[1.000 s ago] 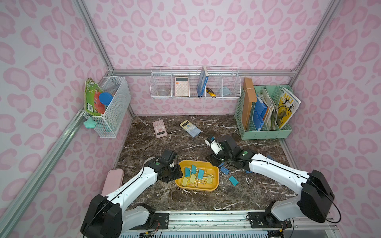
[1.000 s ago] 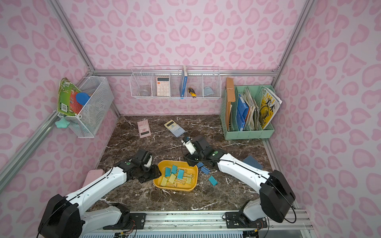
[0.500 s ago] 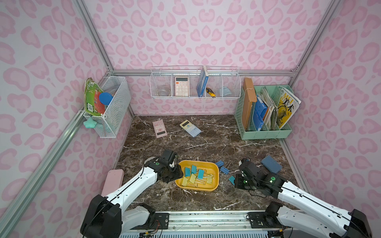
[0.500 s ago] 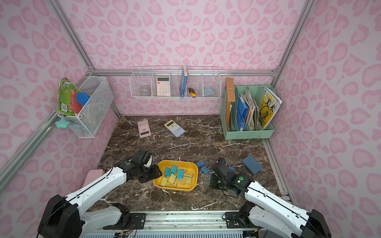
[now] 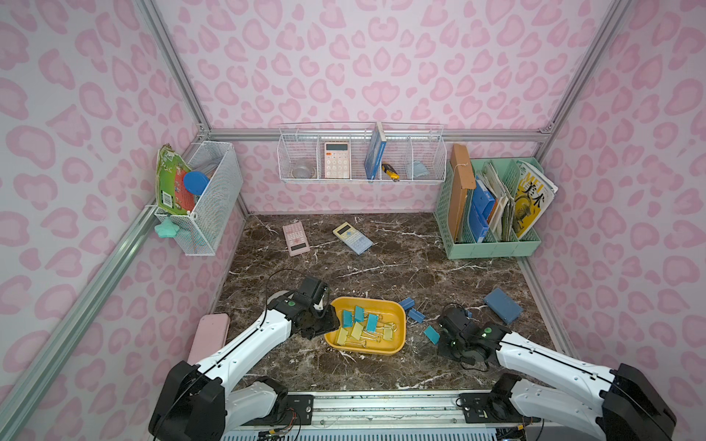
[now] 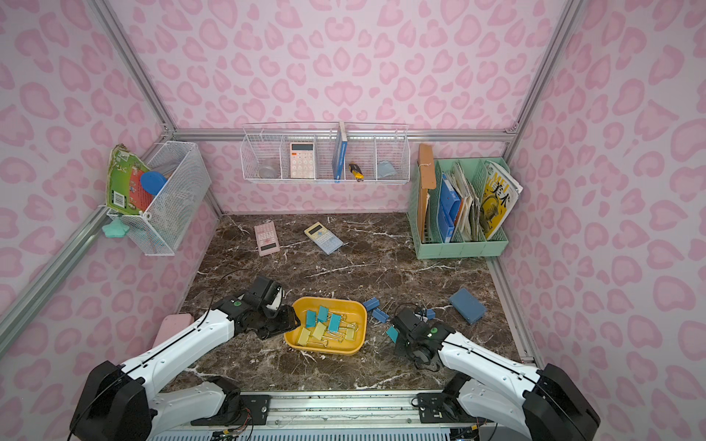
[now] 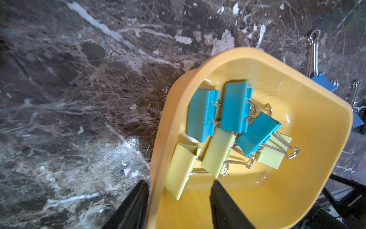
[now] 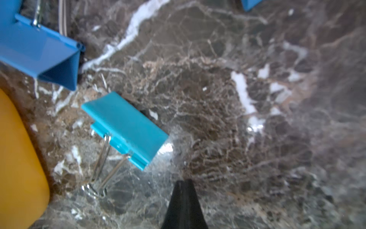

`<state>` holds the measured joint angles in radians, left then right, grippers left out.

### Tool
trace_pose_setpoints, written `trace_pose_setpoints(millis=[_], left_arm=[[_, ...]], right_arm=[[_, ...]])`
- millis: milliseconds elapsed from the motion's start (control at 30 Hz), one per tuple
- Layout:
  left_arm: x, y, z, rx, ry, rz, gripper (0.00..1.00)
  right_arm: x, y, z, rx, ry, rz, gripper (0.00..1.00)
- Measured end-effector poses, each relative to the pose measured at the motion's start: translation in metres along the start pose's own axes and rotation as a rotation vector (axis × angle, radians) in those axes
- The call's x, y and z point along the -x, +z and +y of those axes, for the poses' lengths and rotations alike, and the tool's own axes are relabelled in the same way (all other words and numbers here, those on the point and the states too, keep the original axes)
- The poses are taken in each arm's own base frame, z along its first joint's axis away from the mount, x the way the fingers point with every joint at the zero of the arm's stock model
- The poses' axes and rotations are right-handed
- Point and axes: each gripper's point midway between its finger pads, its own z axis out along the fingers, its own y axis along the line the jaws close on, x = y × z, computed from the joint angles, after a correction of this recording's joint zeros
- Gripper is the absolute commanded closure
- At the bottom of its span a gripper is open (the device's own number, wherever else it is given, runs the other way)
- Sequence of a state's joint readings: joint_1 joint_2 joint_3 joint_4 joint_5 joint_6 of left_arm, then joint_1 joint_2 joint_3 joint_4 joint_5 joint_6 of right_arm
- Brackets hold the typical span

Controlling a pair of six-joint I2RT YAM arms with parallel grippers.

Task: Put the binder clips in the storage box
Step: Adjust the binder clip at the center of the board.

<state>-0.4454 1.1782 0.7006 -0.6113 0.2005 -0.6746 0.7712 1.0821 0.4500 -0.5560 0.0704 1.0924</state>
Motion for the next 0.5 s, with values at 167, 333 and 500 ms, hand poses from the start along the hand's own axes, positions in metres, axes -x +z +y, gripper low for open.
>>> trace_pose_setpoints(millis=[167, 333, 500], left_arm=[[0.000, 0.000, 0.000, 0.000, 0.001, -0.001, 0.45], [0.000, 0.000, 0.000, 0.000, 0.000, -0.001, 0.45], [0.000, 0.000, 0.000, -0.001, 0.001, -0.001, 0.45]], right_arm=[[0.023, 0.011, 0.019, 0.027, -0.004, -0.031, 1.00], [0.050, 0.018, 0.026, 0.041, 0.015, -0.068, 1.00], [0.073, 0.024, 0.038, 0.040, -0.014, -0.084, 1.00]])
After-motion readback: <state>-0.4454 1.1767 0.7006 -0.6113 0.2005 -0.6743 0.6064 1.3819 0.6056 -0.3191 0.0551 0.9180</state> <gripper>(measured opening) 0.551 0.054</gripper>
